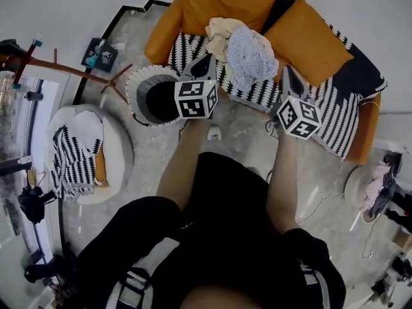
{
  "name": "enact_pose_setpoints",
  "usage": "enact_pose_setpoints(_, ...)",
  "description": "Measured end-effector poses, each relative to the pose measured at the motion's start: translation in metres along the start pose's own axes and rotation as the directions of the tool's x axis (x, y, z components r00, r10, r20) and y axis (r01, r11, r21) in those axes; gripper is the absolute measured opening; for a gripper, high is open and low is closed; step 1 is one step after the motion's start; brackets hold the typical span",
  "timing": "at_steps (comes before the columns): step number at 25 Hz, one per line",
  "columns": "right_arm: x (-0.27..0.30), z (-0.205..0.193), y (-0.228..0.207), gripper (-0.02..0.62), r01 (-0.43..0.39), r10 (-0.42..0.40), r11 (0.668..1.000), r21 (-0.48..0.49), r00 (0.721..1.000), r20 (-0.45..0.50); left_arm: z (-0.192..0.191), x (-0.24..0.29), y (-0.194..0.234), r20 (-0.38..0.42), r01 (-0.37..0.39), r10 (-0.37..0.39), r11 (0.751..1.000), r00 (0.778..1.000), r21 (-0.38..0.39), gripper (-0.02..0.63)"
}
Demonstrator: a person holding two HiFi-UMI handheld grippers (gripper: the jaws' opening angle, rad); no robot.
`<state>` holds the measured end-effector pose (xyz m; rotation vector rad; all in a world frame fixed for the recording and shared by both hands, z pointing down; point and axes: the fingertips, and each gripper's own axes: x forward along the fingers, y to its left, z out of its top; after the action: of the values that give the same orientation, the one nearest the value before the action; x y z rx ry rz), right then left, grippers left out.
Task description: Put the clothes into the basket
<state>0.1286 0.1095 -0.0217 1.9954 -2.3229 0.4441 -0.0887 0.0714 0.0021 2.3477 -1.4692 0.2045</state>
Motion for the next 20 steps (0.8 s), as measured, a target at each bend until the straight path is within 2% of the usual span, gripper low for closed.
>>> enact_pose_setpoints(4,0.017,-0.025,-0.011,0.014,0.017,-0.015,0.999,0.042,0.999,-0.052,-0.011,0.027,-0.002,-0.052,0.027,-0.027,1.0,0.998,-0.009,0.008)
enact_pose_setpoints(11,0.019,-0.059,-0.052,0.014,0.102,-0.088,0.989,0.108,0.988,-0.124,-0.043,0.068,-0.02,-0.143,0.086,-0.087,0.996,0.986,-0.013,0.008)
enact_pose_setpoints(20,0.054,-0.132,-0.062,0.014,0.043,-0.016,0.995,0.092,0.961,-0.276,-0.093,0.116,-0.01,-0.209,0.068,-0.072,0.997,0.975,-0.027,0.008)
